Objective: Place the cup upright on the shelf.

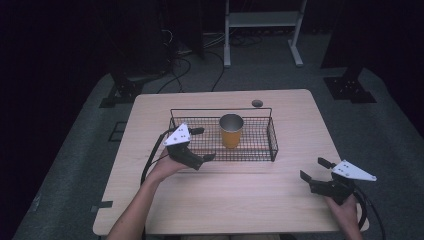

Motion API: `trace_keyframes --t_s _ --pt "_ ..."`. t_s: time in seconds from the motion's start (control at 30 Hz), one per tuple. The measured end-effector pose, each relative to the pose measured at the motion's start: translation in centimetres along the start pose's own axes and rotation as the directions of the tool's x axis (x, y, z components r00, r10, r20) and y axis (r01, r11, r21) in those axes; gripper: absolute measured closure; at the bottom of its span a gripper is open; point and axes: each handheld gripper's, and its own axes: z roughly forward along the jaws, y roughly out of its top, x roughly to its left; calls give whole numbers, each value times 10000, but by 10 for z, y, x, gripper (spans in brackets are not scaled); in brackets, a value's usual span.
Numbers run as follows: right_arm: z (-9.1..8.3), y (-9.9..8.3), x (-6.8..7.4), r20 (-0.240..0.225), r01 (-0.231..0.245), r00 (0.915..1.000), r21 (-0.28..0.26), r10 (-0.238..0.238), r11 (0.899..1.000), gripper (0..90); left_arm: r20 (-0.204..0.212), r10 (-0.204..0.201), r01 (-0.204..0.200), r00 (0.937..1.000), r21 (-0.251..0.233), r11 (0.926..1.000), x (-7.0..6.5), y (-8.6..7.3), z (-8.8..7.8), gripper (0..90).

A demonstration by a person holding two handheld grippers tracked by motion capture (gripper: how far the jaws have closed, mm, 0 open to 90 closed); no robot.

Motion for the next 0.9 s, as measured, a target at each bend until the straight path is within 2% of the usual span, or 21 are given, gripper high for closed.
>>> trace_keyframes --t_s 0.3,0.53,0.63,0.8,0.87,0.9 --pt "0 0 0 -6 -2 10000 3 2 10000 129 133 3 -4 9999 87 10000 -10 -6 -3 0" --pt "0 0 0 -3 -1 10000 11 1 10000 128 111 35 -33 9999 -122 9999 -17 -10 -9 0" --pt "0 0 0 -6 3 10000 14 -3 10000 128 140 -9 9 9999 1 10000 -19 -13 -11 0" --pt "0 0 0 -3 37 10000 23 -37 10000 128 85 -50 50 10000 -102 9999 -25 -17 -14 0" --pt "0 0 0 -12 37 10000 18 -37 10000 128 23 -66 66 10000 147 9999 -31 -20 -16 0" --pt "0 0 0 -19 36 10000 13 -36 10000 128 -92 -59 60 9999 82 9999 -34 -22 -17 0"
